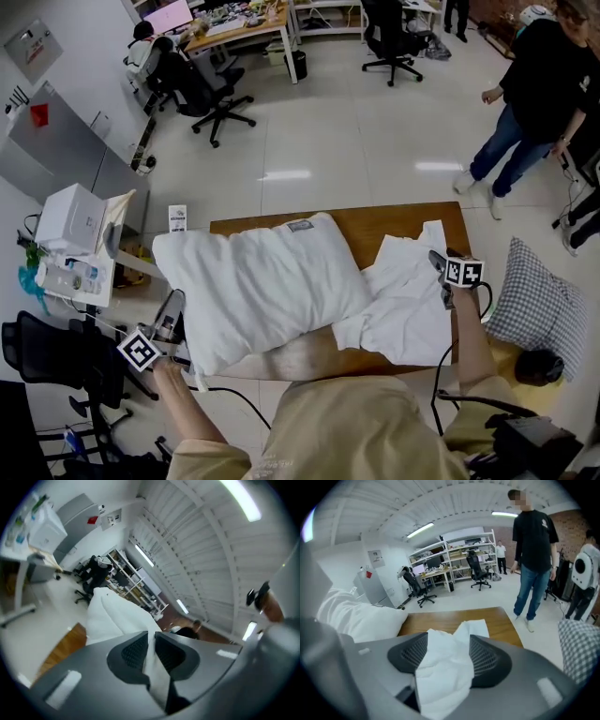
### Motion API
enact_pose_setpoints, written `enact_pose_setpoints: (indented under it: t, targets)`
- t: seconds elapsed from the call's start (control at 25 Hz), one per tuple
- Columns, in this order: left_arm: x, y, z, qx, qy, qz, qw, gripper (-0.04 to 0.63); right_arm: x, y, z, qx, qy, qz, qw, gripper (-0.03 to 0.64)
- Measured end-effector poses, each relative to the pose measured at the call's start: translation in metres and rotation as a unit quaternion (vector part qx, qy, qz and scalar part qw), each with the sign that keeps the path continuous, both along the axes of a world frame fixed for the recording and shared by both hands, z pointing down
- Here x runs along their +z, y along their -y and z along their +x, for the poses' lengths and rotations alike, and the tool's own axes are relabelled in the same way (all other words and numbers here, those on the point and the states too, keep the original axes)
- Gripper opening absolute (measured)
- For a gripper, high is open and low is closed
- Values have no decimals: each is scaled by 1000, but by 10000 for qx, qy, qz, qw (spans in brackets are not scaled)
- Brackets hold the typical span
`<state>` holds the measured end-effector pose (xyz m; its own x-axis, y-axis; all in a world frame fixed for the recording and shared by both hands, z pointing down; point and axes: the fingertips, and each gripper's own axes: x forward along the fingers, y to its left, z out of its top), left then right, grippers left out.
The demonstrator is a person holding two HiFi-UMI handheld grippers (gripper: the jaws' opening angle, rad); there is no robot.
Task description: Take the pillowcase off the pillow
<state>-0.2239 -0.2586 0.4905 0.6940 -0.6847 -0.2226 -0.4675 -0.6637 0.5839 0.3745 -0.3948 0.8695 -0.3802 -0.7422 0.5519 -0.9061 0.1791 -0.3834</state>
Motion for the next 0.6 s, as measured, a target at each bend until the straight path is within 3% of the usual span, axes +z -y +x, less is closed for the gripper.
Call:
enact_pose_setpoints:
  t: [0.12, 0.16, 0.2, 0.32, 0.36, 0.44, 0.52, 0.6]
  targets:
    - [68, 7, -22, -453, 591, -478, 9961, 48, -49, -9, -33, -302, -263, 461, 9981, 278]
    - [101, 8, -44, -816, 904, -822, 9891, 48, -61, -12, -46, -410, -329, 597, 9968, 278]
    - [137, 7, -70, -1263, 1319, -1226, 9755, 48, -68, -15, -60, -519, -364, 723, 9954, 279]
    - [233, -1, -133, -2320, 2579, -2220, 9113, 62, -83, -24, -99, -783, -304, 1063, 9908, 279]
    - [256, -5, -143, -2448, 2873, -2401, 8943, 72, -86, -26, -112, -859, -258, 1164, 9891, 279]
    - [288, -17, -156, -2608, 3283, -2600, 8698, 103, -92, -32, -138, -1005, -184, 1354, 9855, 279]
    - [298, -25, -166, -2807, 3440, -2514, 8600, 162, -99, -37, -166, -1144, -139, 1544, 9813, 279]
    - [284, -24, -161, -2954, 3478, -2252, 8608, 281, -110, -40, -191, -1271, -111, 1755, 9762, 281]
